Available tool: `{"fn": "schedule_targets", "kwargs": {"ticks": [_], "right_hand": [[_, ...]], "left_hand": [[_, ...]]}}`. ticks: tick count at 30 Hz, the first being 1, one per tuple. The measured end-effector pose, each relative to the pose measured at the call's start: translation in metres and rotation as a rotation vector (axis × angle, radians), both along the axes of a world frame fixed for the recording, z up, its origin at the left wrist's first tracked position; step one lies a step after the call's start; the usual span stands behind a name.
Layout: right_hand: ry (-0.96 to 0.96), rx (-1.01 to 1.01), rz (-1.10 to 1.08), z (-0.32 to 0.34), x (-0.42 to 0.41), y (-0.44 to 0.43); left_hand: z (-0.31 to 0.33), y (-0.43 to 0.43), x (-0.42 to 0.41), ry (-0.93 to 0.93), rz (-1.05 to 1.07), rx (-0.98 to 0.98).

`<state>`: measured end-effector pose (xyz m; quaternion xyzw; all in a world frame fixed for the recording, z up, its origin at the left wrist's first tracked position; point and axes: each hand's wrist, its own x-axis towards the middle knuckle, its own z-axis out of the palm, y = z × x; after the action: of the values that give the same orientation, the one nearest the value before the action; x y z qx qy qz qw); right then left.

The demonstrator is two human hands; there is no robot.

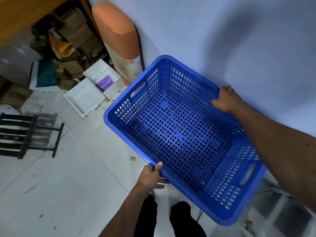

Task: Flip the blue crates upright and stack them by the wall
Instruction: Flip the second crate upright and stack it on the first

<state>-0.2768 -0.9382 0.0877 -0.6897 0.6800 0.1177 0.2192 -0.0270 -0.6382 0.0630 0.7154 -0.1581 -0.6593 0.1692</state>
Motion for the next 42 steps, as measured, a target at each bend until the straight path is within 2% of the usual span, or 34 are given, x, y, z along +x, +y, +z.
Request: {"fn": "schedule_targets", "kwargs": {"ticks": [6,11,15,22,27,30,35,42], "right_hand": [[-0.088,0.091,0.073,0.025,0.001,0.054],[-0.183,0.302,0.026,0.03,0.024,0.147],[-0.222,0.348,-0.012,0.039,0.05,0.217],[-0.126,0.32,-0.202,0.059,0.091,0.312],[-0.1,0.304,-0.355,0.061,0.11,0.372],[-0.072,0.231,-0.406,0.055,0.111,0.394],[0.079,0.047,-0.322,0.024,0.093,0.387],[0.147,-0.008,-0.267,-0.037,0.067,0.377]], "left_hand": [[0.011,-0.008,0.004,-0.123,-0.138,0.064],[0.028,-0.02,0.025,-0.33,-0.532,0.043],[0.035,-0.033,0.036,-0.544,-0.92,0.003],[0.046,-0.047,0.053,-0.887,-1.355,-0.421],[0.047,-0.048,0.075,-0.916,-1.608,-0.717],[0.049,-0.063,0.087,-0.96,-1.726,-0.77],[0.03,-0.083,0.09,-1.02,-1.875,-0.683],[-0.021,-0.082,0.104,-1.092,-1.884,-0.858]]}}
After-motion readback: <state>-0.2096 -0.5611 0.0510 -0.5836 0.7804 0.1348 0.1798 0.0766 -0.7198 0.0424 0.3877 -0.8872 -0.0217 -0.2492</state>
